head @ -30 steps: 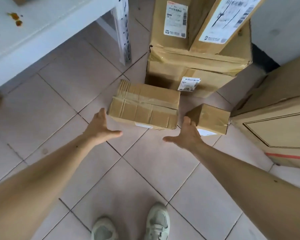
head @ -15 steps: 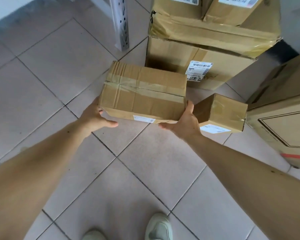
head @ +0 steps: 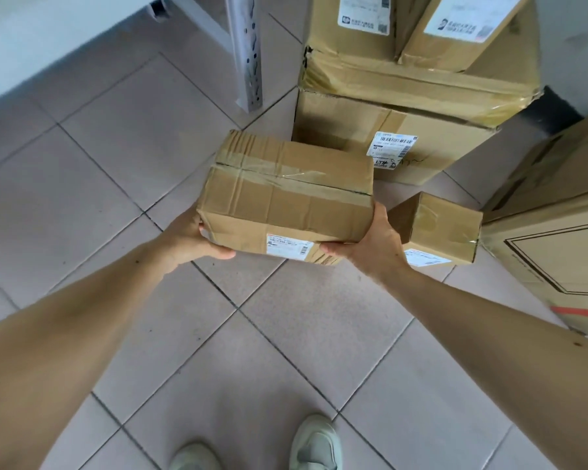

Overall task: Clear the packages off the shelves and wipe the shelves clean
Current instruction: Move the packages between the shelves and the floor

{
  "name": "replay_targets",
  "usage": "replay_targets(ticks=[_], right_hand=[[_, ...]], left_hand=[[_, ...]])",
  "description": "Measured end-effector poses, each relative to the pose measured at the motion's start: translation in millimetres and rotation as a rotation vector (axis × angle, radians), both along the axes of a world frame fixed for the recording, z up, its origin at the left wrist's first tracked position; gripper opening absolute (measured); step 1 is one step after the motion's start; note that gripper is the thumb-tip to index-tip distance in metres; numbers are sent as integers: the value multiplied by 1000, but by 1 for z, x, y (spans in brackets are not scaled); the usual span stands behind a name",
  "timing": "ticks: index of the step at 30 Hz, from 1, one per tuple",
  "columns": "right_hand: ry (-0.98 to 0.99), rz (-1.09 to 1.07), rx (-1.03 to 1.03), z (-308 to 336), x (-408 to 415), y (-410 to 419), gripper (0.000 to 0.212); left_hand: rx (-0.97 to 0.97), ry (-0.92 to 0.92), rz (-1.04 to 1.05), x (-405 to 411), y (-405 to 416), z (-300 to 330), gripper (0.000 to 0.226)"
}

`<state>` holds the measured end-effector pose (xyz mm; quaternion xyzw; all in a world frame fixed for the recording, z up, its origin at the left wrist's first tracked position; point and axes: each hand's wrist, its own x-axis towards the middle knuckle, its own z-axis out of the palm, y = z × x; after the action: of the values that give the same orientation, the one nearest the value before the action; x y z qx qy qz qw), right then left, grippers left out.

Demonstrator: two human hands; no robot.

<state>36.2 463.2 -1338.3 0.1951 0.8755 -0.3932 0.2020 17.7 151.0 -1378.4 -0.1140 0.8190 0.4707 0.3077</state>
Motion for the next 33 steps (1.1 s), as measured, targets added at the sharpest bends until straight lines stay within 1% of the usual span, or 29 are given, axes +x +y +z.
replay_targets(ticks=[5, 8, 10, 12, 17, 19, 21, 24, 27, 29, 30, 33], right_hand=[[-1, 25, -22, 76, 1, -3, 119], [6, 53, -41, 138, -2, -6, 122], [17, 91, -33, 182, -5, -7, 113], [30, 118, -30, 232, -7, -10, 104], [64, 181, -50, 355, -16, -16, 94], [81, 195, -66, 404, -18, -18, 89], [101, 217, -65, 451, -20, -21, 93], [136, 260, -44, 520, -23, -25, 99], [186, 298, -72, 586, -26, -31, 87], [216, 306, -70, 628, -23, -35, 85], [231, 313, -66, 645, -22, -36, 87], [286, 321, -44, 700, -13, -43, 99]], left_hand=[[-14, 52, -41, 12, -12, 87, 82], [22, 107, -16, 19, -16, 153, 87], [49, 119, 10, 24, -18, 197, 89], [61, 149, 10, 28, -20, 248, 87], [97, 215, -10, 26, -35, 370, 85], [88, 235, -41, 24, -43, 415, 91], [81, 254, -32, 23, -50, 457, 97], [52, 290, -10, 26, -59, 522, 96], [54, 341, 45, 28, -60, 585, 90], [57, 399, 50, 32, -60, 624, 83], [53, 420, 38, 33, -60, 641, 83], [65, 454, 12, 40, -71, 695, 93]])
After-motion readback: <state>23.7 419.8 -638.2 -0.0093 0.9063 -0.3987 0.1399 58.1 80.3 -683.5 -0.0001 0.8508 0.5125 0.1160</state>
